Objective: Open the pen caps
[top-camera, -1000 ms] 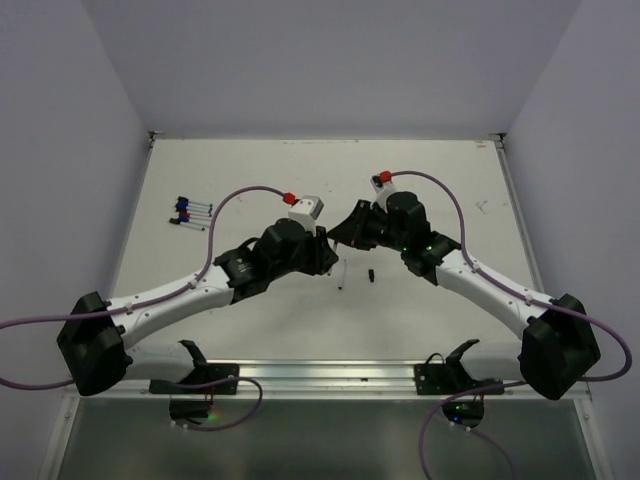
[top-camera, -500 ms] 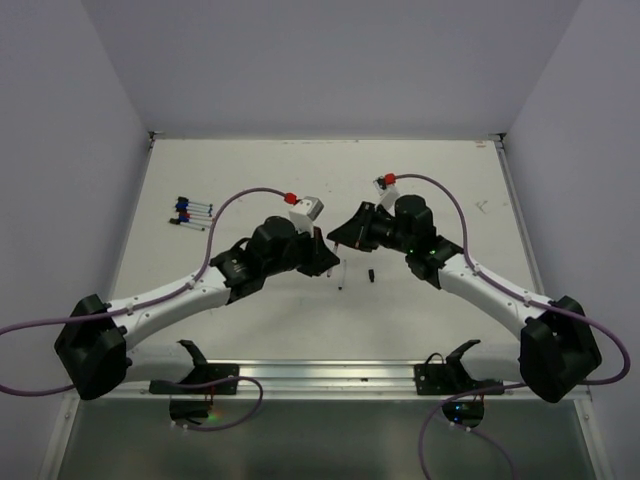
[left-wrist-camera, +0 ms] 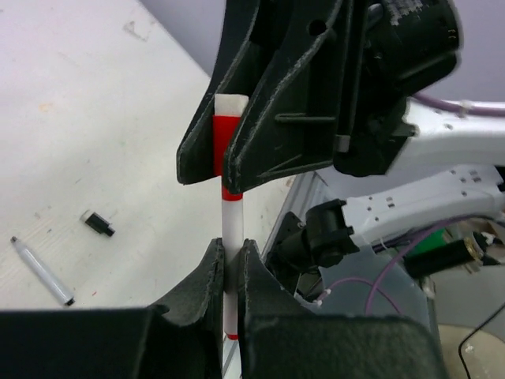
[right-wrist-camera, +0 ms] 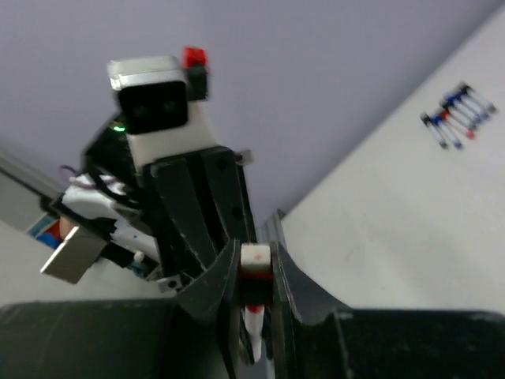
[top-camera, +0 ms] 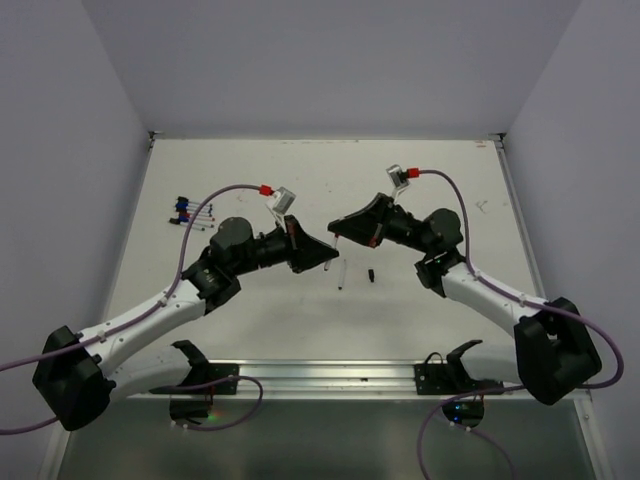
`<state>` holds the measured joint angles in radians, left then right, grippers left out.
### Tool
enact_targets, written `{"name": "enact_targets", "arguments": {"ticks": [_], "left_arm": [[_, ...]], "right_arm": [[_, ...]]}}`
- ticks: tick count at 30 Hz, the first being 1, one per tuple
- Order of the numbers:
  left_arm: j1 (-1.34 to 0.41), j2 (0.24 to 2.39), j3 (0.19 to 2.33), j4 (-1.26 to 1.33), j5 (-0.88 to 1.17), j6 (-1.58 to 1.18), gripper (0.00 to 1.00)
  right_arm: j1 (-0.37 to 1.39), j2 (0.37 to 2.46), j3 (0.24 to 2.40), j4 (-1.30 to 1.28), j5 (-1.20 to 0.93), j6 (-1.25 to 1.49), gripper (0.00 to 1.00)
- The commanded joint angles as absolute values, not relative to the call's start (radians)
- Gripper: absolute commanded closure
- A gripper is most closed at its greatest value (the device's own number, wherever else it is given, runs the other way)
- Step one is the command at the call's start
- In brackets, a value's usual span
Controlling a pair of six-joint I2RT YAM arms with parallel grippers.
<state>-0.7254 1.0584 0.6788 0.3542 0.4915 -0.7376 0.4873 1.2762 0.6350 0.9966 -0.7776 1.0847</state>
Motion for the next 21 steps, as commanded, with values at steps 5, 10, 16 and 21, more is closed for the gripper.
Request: {"name": "enact_targets", "arguments": {"ticks": [5,10,16,21], "left_arm": [[-0.895,1.196,1.105,-0.507,-0.515,-0.737,1.00],[-1.083,1.492,1.347,-1.024,-0.929,-1.142,1.00],[-1.117,1.321,1.159,-0.509,-0.716,-0.773,1.00],[-1.036,0.979,0.905,-0.060,-0.254,-0.601,1.00]], "right_arm": [[0.583,1.153,0.918,-0.131,-0.057,0.538,1.00],[0.672,1.212,1.046,-0.399,0.399,0.520,1.00],[0.677,1.181,0.999,-0.342,0.370,0.479,1.00],[0.631,1.158,0.934,-0.223,0.061,0.524,1.00]]}}
